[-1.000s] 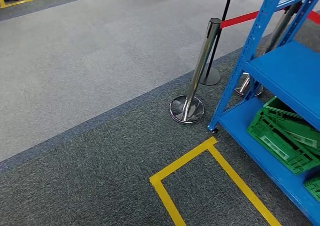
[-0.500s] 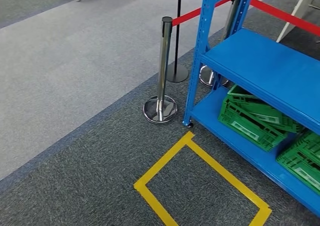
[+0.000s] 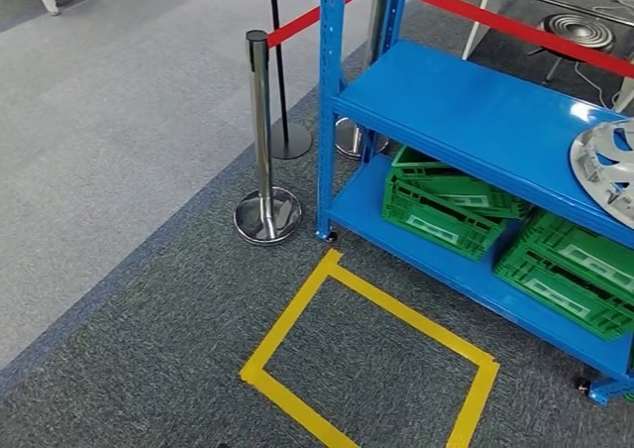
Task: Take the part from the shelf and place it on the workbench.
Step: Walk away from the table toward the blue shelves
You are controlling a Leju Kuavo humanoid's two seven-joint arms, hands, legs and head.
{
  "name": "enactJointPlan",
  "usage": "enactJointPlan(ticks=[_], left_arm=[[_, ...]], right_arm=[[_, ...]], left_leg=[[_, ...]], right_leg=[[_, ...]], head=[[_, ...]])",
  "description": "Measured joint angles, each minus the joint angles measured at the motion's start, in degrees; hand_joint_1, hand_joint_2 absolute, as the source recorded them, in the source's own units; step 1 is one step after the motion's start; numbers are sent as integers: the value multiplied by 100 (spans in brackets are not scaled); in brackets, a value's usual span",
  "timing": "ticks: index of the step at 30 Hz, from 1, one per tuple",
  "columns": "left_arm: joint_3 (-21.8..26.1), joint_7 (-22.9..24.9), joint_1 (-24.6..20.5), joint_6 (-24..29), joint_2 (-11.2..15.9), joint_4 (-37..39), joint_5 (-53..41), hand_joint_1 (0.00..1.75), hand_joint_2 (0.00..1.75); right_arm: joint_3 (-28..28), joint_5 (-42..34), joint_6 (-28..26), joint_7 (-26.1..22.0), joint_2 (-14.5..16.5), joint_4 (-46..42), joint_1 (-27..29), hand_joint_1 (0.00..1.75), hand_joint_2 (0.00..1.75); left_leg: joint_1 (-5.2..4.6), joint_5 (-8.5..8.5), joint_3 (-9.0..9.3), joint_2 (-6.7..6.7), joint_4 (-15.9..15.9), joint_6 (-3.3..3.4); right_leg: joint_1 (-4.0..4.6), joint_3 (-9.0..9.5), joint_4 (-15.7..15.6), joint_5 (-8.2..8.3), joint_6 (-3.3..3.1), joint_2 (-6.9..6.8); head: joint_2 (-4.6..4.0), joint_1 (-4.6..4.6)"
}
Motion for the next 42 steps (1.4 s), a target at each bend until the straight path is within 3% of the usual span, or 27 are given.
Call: enactJointPlan(ticks=[2, 5, 7, 9, 10, 11, 12, 14, 16, 18, 20, 22, 24, 26, 27, 28, 30, 32, 35, 37, 38, 40, 41, 42], left_arm=[[26, 0, -3, 12, 3, -1, -5, 0, 0], [50, -1, -17, 34, 5, -2, -6, 0, 0], [57, -3, -25, 39, 4, -2, -5, 0, 0], [66, -6, -15, 38, 7, -2, 3, 0, 0], [69, -8, -4, 32, 9, -2, 9, 0, 0], [72, -10, 7, 27, 12, -2, 13, 0, 0], [74, -12, 15, 22, 14, -2, 15, 0, 0], [75, -14, 20, 17, 15, -2, 15, 0, 0], [80, -16, 23, 16, 25, -1, 14, 0, 0], [91, -22, 13, 1, 30, 0, 15, 0, 0], [104, -34, -4, -17, 23, 0, 28, 0, 0], [114, -50, -2, -25, 11, 0, 39, 0, 0], [119, -59, 13, -33, 1, 0, 39, 0, 0], [132, -42, 30, -39, 2, 0, 44, 0, 0], [142, -30, 32, -43, 3, 0, 46, 0, 0], [153, -18, 30, -51, 3, 0, 49, 0, 0], [169, -7, 19, -72, -1, 0, 49, 0, 0], [182, 0, 11, -83, -1, 0, 49, 0, 0], [203, 11, 6, -83, 2, 0, 49, 0, 0], [209, 13, 4, -83, 2, 0, 49, 0, 0], [210, 13, 4, -83, 2, 0, 49, 0, 0], [214, 13, 8, -83, 6, 0, 49, 0, 0], [215, 13, 13, -84, 8, 0, 49, 0, 0], [215, 13, 18, -84, 10, 0, 49, 0, 0]], right_arm=[[0, 10, -2, 0, -3, -1, -19, 0, 0], [0, 33, 0, 4, -2, -1, -13, 0, 0], [0, 46, 2, 10, -2, -1, -4, 0, 0], [0, 55, 4, 14, -2, -1, -12, 0, 0], [0, 58, 6, 15, -2, -1, -15, 0, 0], [0, 60, 8, 15, -2, -1, -12, 0, 0], [0, 64, 8, 15, -2, -1, -6, 0, 0], [0, 71, 9, 16, -1, -1, 1, 0, 0], [0, 74, 11, 17, 10, 0, -6, 0, 0], [-1, 72, 15, 13, 21, 1, -11, 0, 0], [-2, 71, 22, 8, 21, 1, 0, 0, 0], [-4, 74, 28, 8, 19, 1, 5, 0, 0], [-4, 84, 27, 8, 17, 0, -13, 0, 0], [-4, 99, 28, 14, 16, -1, -24, 0, 0], [-4, 103, 30, 26, 13, -1, -20, 0, 0], [-4, 106, 32, 43, 9, -1, -11, 0, 0], [-4, 109, 35, 73, -2, -1, 2, 0, 0], [-4, 112, 46, 83, -5, -1, -6, 0, 0], [-4, 125, 59, 89, -4, -1, -9, 0, 0], [-4, 143, 62, 93, -4, -1, -4, 0, 0], [-4, 150, 63, 93, -4, -1, -5, 0, 0], [-4, 157, 66, 92, -4, -1, -6, 0, 0], [-4, 160, 68, 92, -4, -1, -4, 0, 0], [-4, 162, 70, 92, -4, -1, 0, 0, 0]], left_leg=[[-22, -34, 16, 95, 39, -65], [-15, -72, 63, 168, 58, -158], [10, -273, -3, -46, 291, -216], [17, -661, -295, -314, 986, -234], [14, -819, -468, -365, 1373, -230], [11, -885, -592, -388, 1641, -218], [8, -828, -628, -400, 1698, -197], [-2, -426, -416, -500, 1167, -121], [0, -99, -121, -817, 447, -22], [-7, -58, -7, -999, 149, 21], [-10, -39, 23, -880, 49, 22], [13, 13, 64, -724, -64, 49], [20, 34, 82, -554, -112, 66], [17, 31, 77, -398, -109, 63], [17, 28, 78, -343, -108, 60], [19, 25, 80, -307, -105, 53], [23, 9, 84, -281, -83, 21], [3, -18, 78, -278, -38, -43], [-6, -29, 76, -280, -11, -128], [11, -156, 24, -315, 138, -176], [15, -315, -77, -339, 382, -196], [15, -715, -413, -370, 1168, -212], [14, -848, -574, -373, 1526, -209], [11, -869, -658, -374, 1710, -196]], right_leg=[[15, 240, -411, 119, -68, -133], [22, 225, -427, 128, -193, 2], [3, 246, -439, 150, -260, 111], [4, 242, -439, 170, -313, 240], [13, 236, -438, 175, -328, 318], [25, 234, -436, 178, -339, 404], [36, 234, -433, 180, -340, 492], [56, 246, -429, 183, -340, 673], [64, 240, -419, 191, -325, 828], [38, 185, -413, 217, -270, 961], [10, 116, -428, 247, -194, 1042], [22, -5, -266, 122, -136, 770], [29, -301, 329, -226, -81, 388], [14, -615, 1002, -494, -25, 278], [6, -646, 1108, -481, -5, 263], [-3, -552, 971, -361, 9, 251], [-22, -103, 188, -23, 20, 207], [-15, 248, -397, 124, -42, 182], [10, 310, -465, 122, -182, 200], [5, 311, -472, 138, -252, 204], [1, 310, -477, 146, -285, 206], [19, 302, -476, 145, -332, 214], [32, 300, -476, 143, -344, 222], [46, 302, -475, 141, -351, 233]], head=[[0, -13], [0, -25], [0, -45], [0, -74], [0, -81], [0, -85], [0, -85], [0, -85], [0, -78], [0, -97], [0, -121], [0, -93], [0, -59], [0, -52], [0, -53], [0, -50], [0, -49], [0, -57], [0, -72], [0, -75], [0, -79], [0, -83], [0, -81], [0, -82]])
